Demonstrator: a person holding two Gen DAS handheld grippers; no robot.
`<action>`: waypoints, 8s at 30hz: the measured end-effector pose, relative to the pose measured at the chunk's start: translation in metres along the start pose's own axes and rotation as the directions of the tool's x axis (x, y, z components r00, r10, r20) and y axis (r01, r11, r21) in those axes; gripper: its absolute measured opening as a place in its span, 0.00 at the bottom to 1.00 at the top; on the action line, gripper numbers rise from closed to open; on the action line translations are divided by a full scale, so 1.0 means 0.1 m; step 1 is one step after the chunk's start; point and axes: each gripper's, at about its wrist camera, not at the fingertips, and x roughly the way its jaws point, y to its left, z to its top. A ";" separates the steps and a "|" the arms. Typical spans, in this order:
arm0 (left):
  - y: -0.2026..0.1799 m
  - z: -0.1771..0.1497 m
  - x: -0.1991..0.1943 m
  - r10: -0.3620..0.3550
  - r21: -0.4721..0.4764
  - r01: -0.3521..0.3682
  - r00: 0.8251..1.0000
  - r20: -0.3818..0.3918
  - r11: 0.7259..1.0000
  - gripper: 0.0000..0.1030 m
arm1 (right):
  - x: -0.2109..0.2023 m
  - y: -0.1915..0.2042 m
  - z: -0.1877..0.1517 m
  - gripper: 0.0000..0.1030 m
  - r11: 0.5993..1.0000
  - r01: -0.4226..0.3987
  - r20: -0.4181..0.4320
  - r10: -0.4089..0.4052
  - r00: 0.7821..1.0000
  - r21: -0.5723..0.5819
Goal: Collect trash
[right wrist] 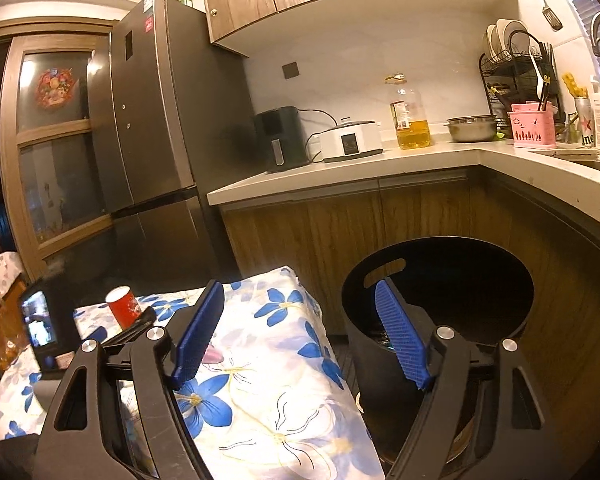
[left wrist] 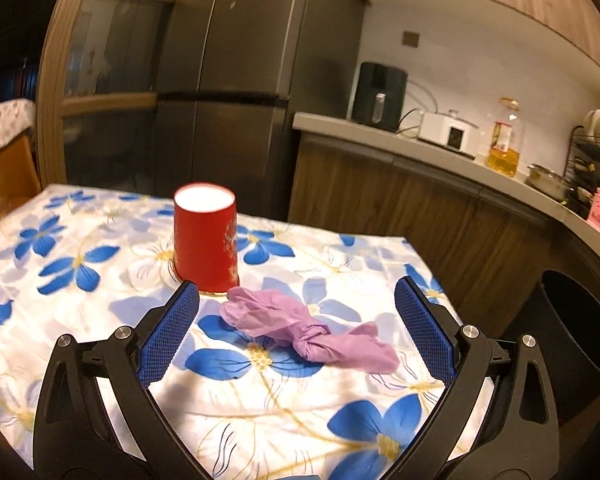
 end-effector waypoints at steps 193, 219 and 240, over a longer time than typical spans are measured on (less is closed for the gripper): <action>-1.48 0.05 -0.58 -0.318 0.269 0.330 0.944 -0.087 0.905 0.94 | -0.07 -0.93 0.42 0.87 0.969 0.243 0.024 -0.244 0.969 0.042; 0.10 -0.09 -2.16 -0.231 0.233 0.222 0.973 0.011 0.947 0.94 | -1.30 0.44 -0.10 0.94 0.958 0.273 -0.053 -0.278 0.959 -0.081; 0.60 -0.27 -2.73 -0.199 0.219 0.183 0.979 0.052 0.958 0.94 | -1.81 0.91 -0.37 0.94 0.962 0.242 -0.049 -0.249 0.967 -0.127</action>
